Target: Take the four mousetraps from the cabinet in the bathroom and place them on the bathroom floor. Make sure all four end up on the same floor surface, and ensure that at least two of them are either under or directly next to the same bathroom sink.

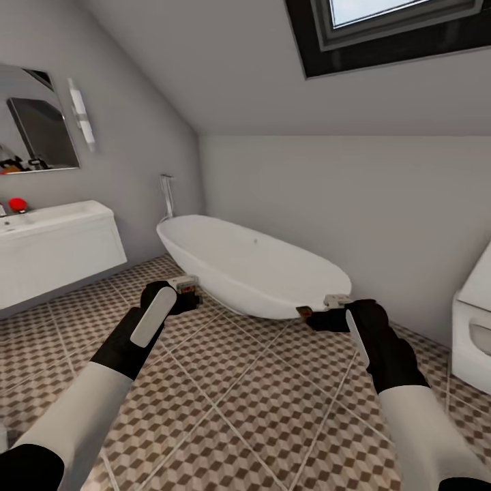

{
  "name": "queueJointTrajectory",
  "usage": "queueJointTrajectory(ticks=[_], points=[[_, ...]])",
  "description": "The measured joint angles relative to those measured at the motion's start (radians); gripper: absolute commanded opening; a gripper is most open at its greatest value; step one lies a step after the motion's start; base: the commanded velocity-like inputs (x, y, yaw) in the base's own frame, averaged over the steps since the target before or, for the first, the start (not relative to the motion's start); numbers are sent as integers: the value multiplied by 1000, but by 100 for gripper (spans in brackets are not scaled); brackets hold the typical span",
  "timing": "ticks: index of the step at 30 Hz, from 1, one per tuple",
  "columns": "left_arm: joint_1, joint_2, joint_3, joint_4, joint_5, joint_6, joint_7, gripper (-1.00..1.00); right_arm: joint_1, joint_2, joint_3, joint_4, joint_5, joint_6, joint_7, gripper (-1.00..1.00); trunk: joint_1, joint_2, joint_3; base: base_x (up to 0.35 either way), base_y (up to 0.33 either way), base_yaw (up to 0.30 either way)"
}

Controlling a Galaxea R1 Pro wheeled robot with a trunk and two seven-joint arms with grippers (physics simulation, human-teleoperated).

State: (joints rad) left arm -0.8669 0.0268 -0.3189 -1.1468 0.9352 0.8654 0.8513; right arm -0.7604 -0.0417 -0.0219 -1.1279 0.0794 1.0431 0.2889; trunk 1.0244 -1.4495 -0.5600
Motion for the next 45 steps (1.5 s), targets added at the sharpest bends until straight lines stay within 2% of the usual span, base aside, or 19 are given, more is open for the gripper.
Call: queueJointTrajectory(ticks=[45], points=[[0,0,0,2,0,0,0,-100,0,0,2,0,1,0,-3,-100,0,0,0,317,0,270]])
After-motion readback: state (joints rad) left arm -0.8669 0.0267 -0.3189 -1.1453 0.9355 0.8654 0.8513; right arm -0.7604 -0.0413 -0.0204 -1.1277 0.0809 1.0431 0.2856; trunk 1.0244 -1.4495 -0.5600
